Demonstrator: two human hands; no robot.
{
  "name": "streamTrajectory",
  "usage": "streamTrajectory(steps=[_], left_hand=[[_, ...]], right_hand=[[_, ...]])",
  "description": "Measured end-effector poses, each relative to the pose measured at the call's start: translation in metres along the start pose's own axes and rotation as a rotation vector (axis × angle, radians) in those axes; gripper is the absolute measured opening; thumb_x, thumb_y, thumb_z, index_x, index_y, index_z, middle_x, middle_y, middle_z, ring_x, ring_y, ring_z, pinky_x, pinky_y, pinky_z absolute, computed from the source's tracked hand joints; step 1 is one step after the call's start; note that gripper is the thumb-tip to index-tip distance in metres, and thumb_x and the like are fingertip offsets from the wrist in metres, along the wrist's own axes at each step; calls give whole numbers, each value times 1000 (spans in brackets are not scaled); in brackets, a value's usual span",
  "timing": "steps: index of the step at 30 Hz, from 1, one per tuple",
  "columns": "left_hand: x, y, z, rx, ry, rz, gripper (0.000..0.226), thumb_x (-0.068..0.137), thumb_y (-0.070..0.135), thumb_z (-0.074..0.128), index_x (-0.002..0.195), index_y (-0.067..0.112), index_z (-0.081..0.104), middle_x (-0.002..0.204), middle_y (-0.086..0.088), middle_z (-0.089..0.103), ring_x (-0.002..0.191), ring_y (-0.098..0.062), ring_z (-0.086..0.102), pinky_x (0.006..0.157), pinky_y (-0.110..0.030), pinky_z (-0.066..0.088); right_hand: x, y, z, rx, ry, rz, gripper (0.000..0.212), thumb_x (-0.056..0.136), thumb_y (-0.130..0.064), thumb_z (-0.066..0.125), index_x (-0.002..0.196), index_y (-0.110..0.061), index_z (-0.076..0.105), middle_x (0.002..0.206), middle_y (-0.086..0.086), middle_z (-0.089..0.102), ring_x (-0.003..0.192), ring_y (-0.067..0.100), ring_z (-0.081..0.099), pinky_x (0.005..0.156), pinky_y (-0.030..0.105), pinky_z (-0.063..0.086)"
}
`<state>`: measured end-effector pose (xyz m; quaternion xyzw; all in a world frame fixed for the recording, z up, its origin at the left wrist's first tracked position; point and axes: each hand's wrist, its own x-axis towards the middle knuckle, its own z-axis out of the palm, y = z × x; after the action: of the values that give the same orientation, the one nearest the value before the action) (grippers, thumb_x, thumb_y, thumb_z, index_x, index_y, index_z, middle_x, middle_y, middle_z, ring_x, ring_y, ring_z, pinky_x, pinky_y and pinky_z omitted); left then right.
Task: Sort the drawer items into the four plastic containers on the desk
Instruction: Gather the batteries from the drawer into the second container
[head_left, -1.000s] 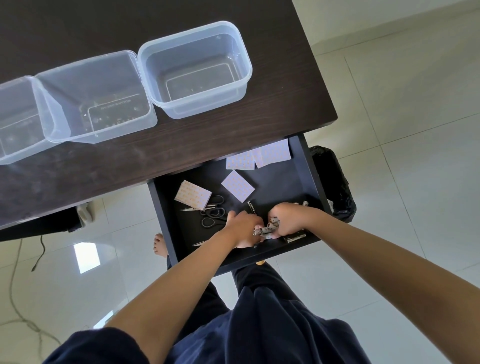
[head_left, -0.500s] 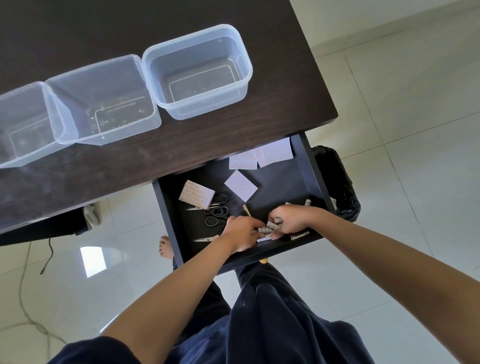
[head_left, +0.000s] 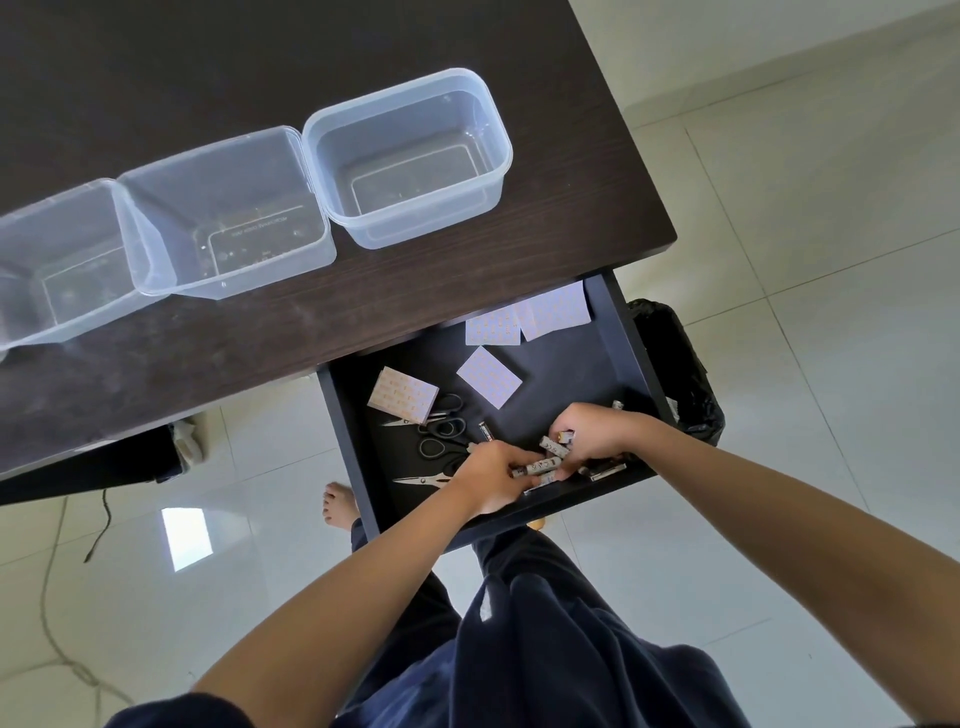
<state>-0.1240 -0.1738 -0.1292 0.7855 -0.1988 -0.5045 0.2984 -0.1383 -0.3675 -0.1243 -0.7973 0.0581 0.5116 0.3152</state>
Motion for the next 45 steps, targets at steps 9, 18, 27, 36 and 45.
streamTrajectory(steps=[9, 18, 27, 36, 45], left_hand=[[-5, -5, -2, -86, -7, 13, 33, 85, 17, 68, 117, 26, 67, 96, 5, 73, 81, -6, 62, 79, -22, 51], [-44, -19, -45, -196, 240, 9, 33, 86, 17, 67, 119, 19, 66, 110, 5, 70, 86, 0, 60, 72, 1, 41], [-141, -48, -143, -299, 596, 54, 30, 86, 23, 68, 115, 28, 67, 97, 9, 71, 73, -3, 59, 66, -11, 45], [-243, -119, -280, -273, 876, 73, 31, 84, 19, 70, 114, 23, 69, 99, 6, 73, 75, 2, 63, 76, -19, 54], [-242, -135, -396, 86, 815, -1, 24, 90, 19, 60, 111, 23, 70, 86, -6, 72, 70, -17, 57, 60, -23, 40]], right_hand=[[-9, 0, -5, 170, 66, 22, 20, 65, -13, 82, 74, -28, 73, 82, -4, 74, 80, 16, 70, 70, 28, 54], [-35, -40, -25, 371, 334, -94, 14, 72, -12, 80, 84, -18, 75, 82, 6, 73, 73, 21, 69, 59, 18, 51], [-31, -188, -41, 259, 342, -349, 11, 74, -12, 79, 84, -17, 76, 84, 6, 72, 70, 16, 65, 66, 29, 52], [-5, -400, -45, 98, 338, -549, 15, 77, -20, 78, 91, -21, 73, 89, -4, 72, 85, 12, 67, 79, 29, 52], [63, -500, -70, -90, 589, -383, 26, 76, -9, 70, 59, -19, 53, 59, 0, 54, 57, 16, 51, 53, 25, 37]])
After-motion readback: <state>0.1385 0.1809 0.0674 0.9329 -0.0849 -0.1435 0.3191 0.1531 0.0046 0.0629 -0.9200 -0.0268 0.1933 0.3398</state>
